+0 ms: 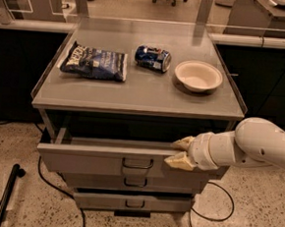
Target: Open top drawer
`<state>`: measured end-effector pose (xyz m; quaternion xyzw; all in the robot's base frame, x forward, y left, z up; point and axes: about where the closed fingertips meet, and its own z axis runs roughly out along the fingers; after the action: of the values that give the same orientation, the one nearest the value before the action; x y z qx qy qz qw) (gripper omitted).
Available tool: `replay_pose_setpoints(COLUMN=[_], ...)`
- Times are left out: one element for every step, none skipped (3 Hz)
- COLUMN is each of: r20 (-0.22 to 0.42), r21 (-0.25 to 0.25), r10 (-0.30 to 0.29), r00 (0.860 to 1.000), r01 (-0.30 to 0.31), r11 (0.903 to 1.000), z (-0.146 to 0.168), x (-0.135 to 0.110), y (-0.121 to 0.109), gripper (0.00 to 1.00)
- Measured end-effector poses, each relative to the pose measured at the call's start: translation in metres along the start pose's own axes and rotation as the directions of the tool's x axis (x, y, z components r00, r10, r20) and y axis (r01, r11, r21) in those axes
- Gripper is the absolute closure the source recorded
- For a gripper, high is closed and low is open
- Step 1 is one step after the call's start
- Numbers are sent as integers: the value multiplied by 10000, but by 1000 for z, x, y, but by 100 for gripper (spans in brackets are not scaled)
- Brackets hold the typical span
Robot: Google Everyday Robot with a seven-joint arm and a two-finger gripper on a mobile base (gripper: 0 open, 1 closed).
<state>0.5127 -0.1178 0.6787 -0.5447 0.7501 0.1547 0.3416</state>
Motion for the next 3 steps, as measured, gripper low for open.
replay_pose_setpoints(r20=[29,62,63], r21=[4,35,35], r10=[171,239,238], r00=[9998,9997,9997], r01=[-171,-239,-239], r11=[9999,9997,9997], z=[-7,-12,-14], x=[11,14,13], y=[12,19,19], gripper=[83,100,100])
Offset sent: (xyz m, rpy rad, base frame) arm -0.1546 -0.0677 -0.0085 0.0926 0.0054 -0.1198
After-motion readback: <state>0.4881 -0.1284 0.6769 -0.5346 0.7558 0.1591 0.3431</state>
